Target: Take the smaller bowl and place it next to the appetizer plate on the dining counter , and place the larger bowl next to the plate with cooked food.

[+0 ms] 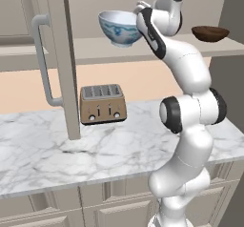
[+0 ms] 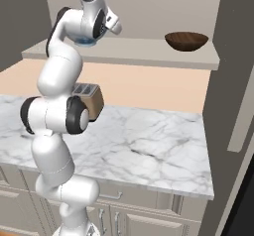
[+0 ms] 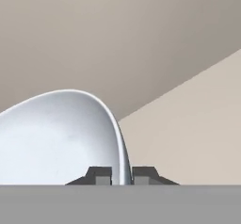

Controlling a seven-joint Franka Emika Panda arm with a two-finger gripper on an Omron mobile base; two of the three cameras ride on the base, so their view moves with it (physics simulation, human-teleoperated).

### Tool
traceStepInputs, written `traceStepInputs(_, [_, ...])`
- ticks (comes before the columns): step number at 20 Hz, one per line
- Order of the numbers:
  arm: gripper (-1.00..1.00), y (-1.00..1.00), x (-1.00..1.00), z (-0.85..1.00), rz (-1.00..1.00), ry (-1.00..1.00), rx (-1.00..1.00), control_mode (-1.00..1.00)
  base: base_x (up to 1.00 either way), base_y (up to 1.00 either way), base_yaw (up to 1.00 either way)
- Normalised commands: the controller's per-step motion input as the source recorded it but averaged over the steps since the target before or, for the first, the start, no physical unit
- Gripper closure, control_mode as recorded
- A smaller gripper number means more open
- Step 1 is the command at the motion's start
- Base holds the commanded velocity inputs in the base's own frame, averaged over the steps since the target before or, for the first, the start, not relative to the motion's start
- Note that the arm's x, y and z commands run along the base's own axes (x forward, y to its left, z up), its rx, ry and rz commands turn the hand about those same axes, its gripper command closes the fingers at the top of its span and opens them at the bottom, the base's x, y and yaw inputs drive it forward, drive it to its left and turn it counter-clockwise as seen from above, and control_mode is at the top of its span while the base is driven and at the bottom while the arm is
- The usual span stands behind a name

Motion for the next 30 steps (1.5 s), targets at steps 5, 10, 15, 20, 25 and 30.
traceStepInputs(5, [1.00,0.00,-0.47,0.11,-0.30,-0.11,0.20,-1.00,0.00,0.00,0.00])
traceStepInputs(10, [1.00,-0.01,-0.98,0.43,-0.06,-0.02,0.31,-1.00,0.00,0.00,0.00])
traceStepInputs(15, [1.00,0.00,-1.00,0.27,0.00,0.21,0.03,-1.00,0.00,0.00,0.00])
traceStepInputs(20, [1.00,0.04,-1.00,-0.03,-0.07,0.14,0.00,-1.00,0.00,0.00,0.00])
traceStepInputs(25, [1.00,0.44,-1.00,-0.67,-0.30,-0.05,-0.03,-1.00,0.00,0.00,0.00])
traceStepInputs(30, [1.00,0.64,-1.00,-1.00,-0.20,-0.06,-0.03,-1.00,0.00,0.00,0.00])
